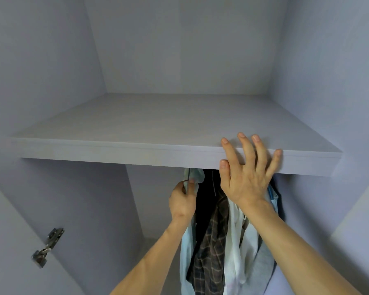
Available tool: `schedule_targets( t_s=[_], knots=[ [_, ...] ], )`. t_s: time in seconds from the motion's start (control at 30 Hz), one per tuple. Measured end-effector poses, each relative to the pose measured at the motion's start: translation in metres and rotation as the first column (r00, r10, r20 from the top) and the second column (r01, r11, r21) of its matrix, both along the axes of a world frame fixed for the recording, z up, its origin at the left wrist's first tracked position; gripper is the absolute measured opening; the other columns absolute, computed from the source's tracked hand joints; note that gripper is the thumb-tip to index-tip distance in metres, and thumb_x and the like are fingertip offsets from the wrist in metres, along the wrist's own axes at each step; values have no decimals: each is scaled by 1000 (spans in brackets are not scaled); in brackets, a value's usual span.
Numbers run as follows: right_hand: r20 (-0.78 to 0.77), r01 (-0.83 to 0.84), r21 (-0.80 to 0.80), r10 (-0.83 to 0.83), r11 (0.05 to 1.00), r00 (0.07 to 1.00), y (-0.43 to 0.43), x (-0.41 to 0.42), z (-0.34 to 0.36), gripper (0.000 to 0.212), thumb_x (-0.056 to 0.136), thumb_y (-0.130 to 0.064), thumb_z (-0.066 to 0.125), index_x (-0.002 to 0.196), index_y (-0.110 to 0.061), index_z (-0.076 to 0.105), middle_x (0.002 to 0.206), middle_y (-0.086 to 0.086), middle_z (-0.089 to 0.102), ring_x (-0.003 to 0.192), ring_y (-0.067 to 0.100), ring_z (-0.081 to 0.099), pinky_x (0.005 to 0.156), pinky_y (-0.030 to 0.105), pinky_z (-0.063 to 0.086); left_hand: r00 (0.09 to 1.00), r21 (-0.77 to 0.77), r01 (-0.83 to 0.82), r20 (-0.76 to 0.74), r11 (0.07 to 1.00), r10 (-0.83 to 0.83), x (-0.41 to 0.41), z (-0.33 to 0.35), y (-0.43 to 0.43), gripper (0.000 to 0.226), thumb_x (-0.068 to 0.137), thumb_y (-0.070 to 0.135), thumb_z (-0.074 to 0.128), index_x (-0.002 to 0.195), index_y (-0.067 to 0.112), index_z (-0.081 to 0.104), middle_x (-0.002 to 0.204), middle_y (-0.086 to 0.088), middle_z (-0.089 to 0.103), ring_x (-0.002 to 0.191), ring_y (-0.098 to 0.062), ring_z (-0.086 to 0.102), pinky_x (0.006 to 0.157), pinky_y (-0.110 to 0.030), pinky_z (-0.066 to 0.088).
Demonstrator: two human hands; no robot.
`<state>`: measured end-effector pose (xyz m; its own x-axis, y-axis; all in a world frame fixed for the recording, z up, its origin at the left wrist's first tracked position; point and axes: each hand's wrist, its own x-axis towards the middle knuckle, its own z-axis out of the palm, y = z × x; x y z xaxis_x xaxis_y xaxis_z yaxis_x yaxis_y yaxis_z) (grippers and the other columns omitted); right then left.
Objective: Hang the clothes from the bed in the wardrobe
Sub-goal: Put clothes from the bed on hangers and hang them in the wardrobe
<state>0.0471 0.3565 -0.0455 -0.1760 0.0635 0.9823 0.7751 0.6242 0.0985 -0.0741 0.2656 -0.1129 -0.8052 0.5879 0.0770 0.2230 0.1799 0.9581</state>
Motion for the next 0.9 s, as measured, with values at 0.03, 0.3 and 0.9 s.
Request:
schedule_targets(
  t_s=[0.03,0.3,0.9],
  knots=[
    [4,3,-8,-3,1000,1000,-1,0,0,48,99,-40,42,146,-34,47,148,5,49,143,28,34,117,61,13,1000,3,-12,-24,1000,12,-2,2,-1,31,102,45,45,105,21,64,88,3,70,81,-15,66,72,-30,52],
    [74,-8,-168,21,986,997,-12,9,7,49,103,-42,37,151,-36,37,154,4,40,146,28,26,120,59,5,991,16,-23,-134,1000,25,-2,17,-18,27,104,39,42,110,21,62,88,1,69,78,-15,64,75,-34,52],
    [-91,-446,-863,796,237,599,-208,-53,-98,69,94,-60,39,147,-16,40,152,2,41,143,23,30,114,50,34,992,-84,-121,34,989,124,27,-31,-340,22,100,38,57,96,31,77,62,6,30,58,-16,27,53,-27,24]
  ],
)
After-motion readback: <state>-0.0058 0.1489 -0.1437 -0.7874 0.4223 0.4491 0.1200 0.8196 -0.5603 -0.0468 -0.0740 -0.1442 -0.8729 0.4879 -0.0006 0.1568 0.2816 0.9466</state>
